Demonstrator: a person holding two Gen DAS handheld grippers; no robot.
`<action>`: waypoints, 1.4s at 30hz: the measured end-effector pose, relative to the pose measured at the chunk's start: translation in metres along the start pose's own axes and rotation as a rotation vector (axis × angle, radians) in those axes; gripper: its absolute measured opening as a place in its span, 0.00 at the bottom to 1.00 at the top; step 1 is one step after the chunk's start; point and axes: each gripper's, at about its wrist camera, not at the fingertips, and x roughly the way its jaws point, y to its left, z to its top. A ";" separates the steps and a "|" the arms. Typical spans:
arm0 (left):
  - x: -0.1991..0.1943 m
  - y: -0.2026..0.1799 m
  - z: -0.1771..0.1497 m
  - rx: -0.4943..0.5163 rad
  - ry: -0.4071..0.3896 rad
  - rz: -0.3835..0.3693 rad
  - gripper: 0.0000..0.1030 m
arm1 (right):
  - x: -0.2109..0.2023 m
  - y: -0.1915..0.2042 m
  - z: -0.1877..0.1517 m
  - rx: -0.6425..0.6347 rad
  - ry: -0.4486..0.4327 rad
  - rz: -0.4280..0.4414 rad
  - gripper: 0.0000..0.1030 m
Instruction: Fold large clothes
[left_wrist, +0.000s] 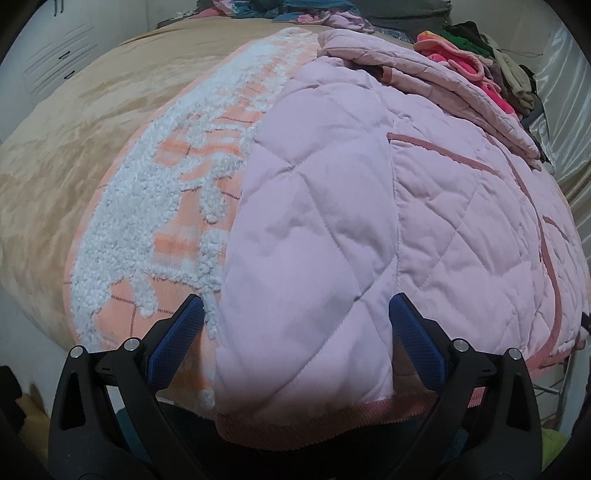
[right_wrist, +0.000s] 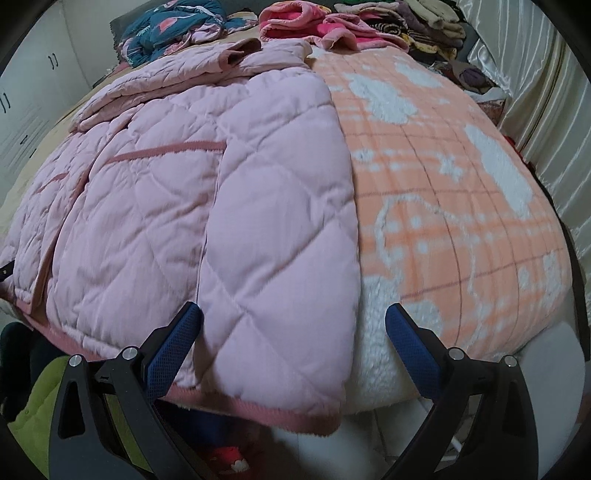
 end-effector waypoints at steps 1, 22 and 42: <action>0.000 0.000 -0.003 -0.007 0.006 -0.020 0.91 | 0.000 -0.001 -0.002 0.007 0.003 0.010 0.96; -0.007 -0.007 -0.008 -0.020 0.010 -0.057 0.68 | -0.027 0.001 -0.011 0.019 -0.024 0.327 0.18; -0.064 -0.027 0.018 0.030 -0.121 -0.118 0.12 | -0.078 0.004 0.031 0.030 -0.216 0.420 0.15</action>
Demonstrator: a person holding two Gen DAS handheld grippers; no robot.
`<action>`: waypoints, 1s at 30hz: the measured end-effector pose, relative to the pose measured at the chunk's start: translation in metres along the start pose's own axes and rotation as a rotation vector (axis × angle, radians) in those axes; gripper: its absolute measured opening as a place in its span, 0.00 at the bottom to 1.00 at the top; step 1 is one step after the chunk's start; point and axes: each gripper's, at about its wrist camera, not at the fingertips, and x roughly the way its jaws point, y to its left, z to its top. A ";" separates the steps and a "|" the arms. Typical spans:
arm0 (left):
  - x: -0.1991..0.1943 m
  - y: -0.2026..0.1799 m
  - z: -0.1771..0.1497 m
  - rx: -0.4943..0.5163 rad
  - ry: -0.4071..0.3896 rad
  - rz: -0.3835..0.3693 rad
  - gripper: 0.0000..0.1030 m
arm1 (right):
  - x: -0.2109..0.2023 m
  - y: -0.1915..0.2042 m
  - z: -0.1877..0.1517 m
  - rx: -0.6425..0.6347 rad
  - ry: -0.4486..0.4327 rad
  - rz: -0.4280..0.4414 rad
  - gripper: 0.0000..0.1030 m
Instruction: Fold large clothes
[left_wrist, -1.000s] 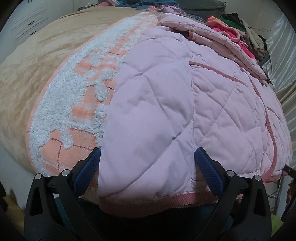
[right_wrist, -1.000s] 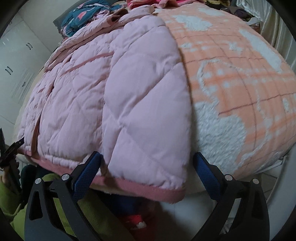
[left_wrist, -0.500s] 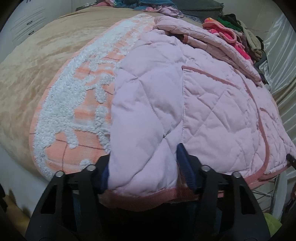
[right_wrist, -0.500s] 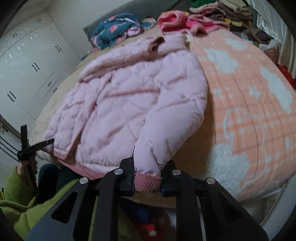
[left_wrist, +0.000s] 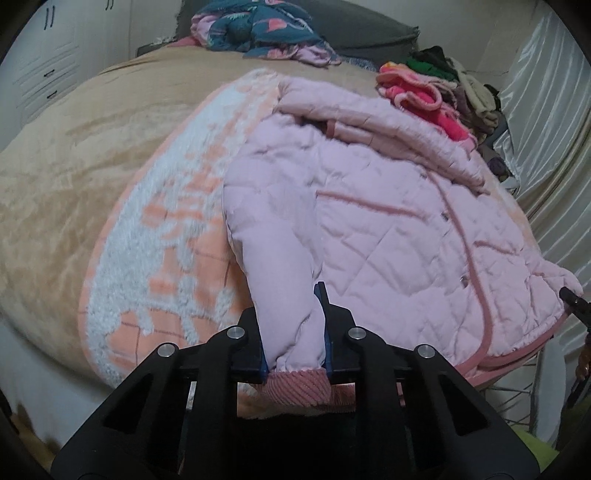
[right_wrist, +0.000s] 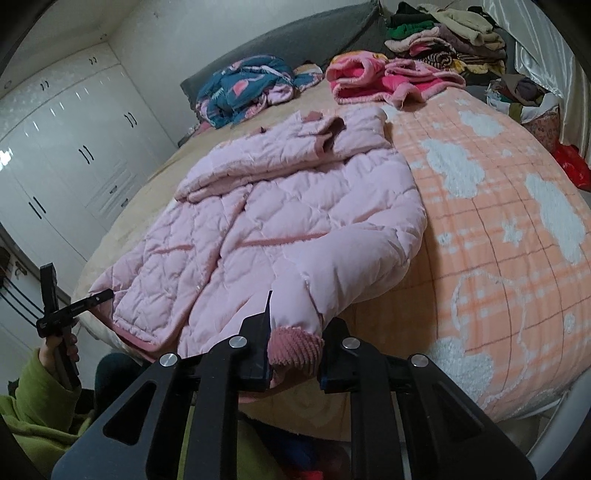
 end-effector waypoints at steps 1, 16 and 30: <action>-0.002 -0.002 0.003 0.003 -0.008 0.000 0.12 | -0.002 0.001 0.002 0.002 -0.008 0.003 0.15; -0.026 -0.022 0.052 0.020 -0.107 -0.001 0.11 | -0.013 0.005 0.051 0.016 -0.127 0.023 0.15; -0.042 -0.042 0.121 0.056 -0.211 -0.002 0.11 | -0.028 0.015 0.119 -0.037 -0.239 0.032 0.14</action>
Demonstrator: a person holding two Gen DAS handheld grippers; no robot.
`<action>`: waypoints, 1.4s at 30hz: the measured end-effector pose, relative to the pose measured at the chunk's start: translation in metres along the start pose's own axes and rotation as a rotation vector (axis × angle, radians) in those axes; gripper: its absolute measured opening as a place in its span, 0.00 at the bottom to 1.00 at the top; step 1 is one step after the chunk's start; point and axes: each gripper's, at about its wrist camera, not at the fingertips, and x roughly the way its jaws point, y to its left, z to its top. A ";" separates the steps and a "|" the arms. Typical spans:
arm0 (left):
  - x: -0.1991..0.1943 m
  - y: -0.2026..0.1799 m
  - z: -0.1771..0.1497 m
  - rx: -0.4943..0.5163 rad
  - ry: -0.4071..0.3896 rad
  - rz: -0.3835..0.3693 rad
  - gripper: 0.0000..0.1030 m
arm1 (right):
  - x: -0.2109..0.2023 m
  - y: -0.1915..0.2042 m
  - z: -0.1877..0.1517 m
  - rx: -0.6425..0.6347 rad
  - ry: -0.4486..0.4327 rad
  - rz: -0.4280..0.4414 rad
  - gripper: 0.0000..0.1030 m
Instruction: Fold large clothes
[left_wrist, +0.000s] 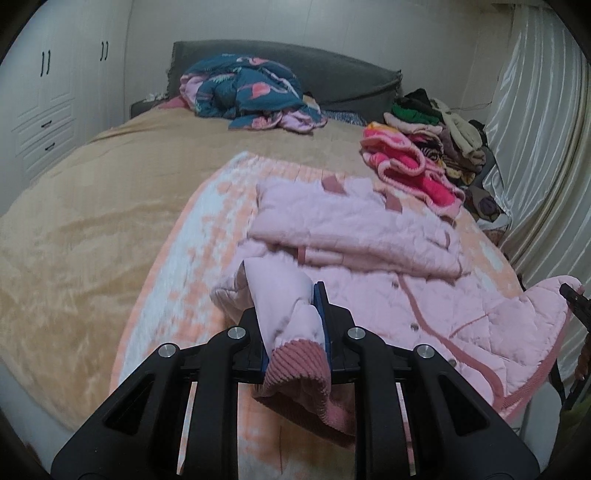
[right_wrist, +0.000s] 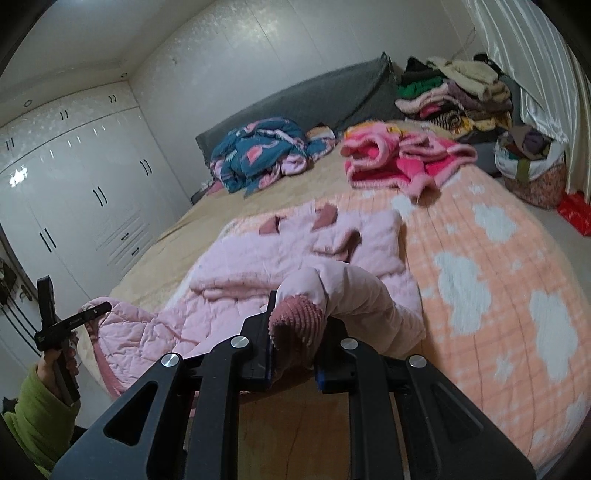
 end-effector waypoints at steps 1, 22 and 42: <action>0.000 -0.001 0.006 0.002 -0.010 0.000 0.11 | 0.000 0.001 0.005 -0.002 -0.009 0.002 0.14; 0.021 -0.014 0.109 0.039 -0.084 0.036 0.11 | 0.024 -0.012 0.094 0.036 -0.134 -0.020 0.14; 0.085 -0.028 0.149 0.123 -0.082 0.145 0.12 | 0.091 -0.049 0.135 0.127 -0.065 -0.080 0.14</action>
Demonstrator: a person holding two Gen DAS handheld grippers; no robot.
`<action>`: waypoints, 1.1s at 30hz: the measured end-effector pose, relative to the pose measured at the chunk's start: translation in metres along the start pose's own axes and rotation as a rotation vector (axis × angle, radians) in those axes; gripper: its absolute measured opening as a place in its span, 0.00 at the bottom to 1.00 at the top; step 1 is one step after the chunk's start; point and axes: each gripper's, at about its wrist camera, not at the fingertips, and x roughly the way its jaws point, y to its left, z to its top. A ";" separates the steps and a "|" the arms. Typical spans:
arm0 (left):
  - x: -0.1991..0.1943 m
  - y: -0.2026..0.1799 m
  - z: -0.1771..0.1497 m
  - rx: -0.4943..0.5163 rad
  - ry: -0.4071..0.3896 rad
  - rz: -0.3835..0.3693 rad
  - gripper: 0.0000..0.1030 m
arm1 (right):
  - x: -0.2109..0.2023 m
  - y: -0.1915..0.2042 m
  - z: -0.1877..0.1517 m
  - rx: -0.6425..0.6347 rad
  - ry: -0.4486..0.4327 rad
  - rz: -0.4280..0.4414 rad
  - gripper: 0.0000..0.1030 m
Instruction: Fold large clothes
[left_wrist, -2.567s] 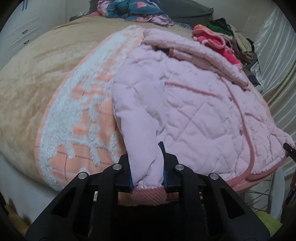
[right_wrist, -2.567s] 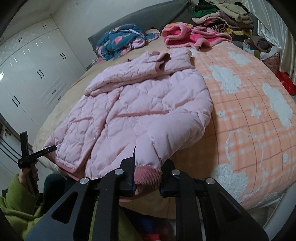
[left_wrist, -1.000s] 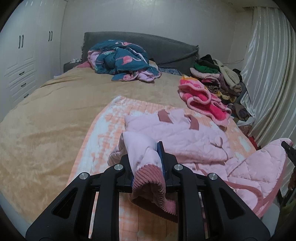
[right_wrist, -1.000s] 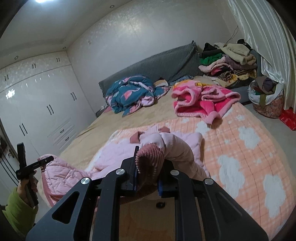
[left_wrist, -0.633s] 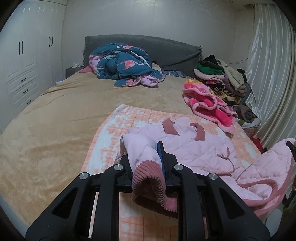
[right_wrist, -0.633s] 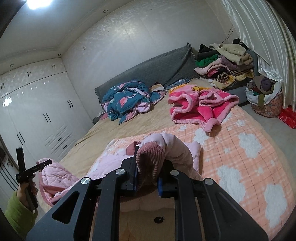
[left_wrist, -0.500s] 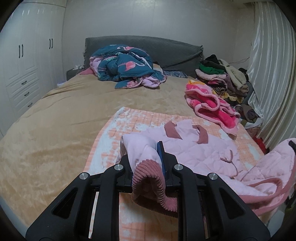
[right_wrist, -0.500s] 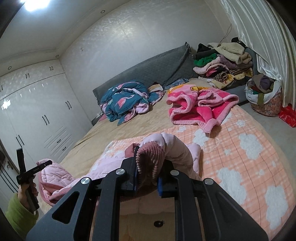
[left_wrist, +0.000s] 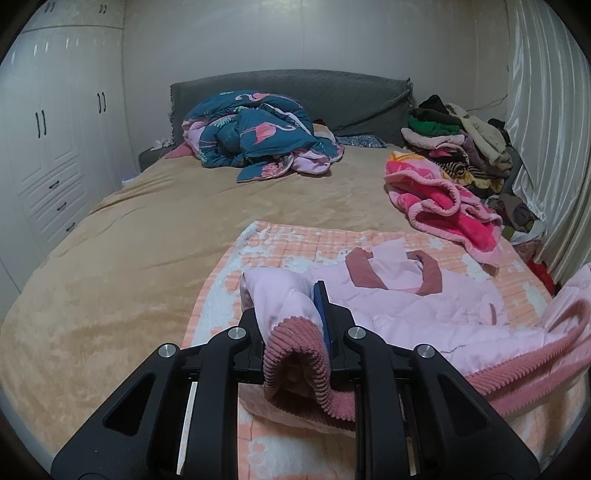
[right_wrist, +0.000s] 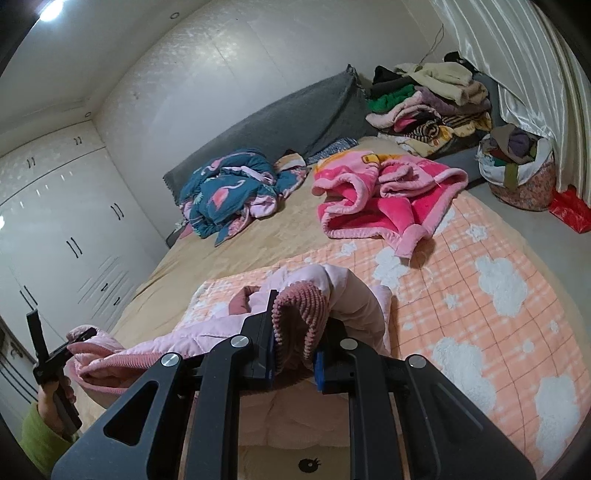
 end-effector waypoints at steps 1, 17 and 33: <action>0.002 -0.001 0.000 0.003 0.001 0.002 0.12 | 0.003 -0.001 0.001 0.001 0.002 -0.003 0.14; 0.054 -0.002 0.005 0.029 0.042 0.034 0.12 | 0.068 -0.029 0.015 0.089 0.075 -0.013 0.19; 0.097 -0.009 0.006 0.027 0.087 -0.006 0.16 | 0.112 -0.057 -0.018 0.130 0.132 -0.057 0.85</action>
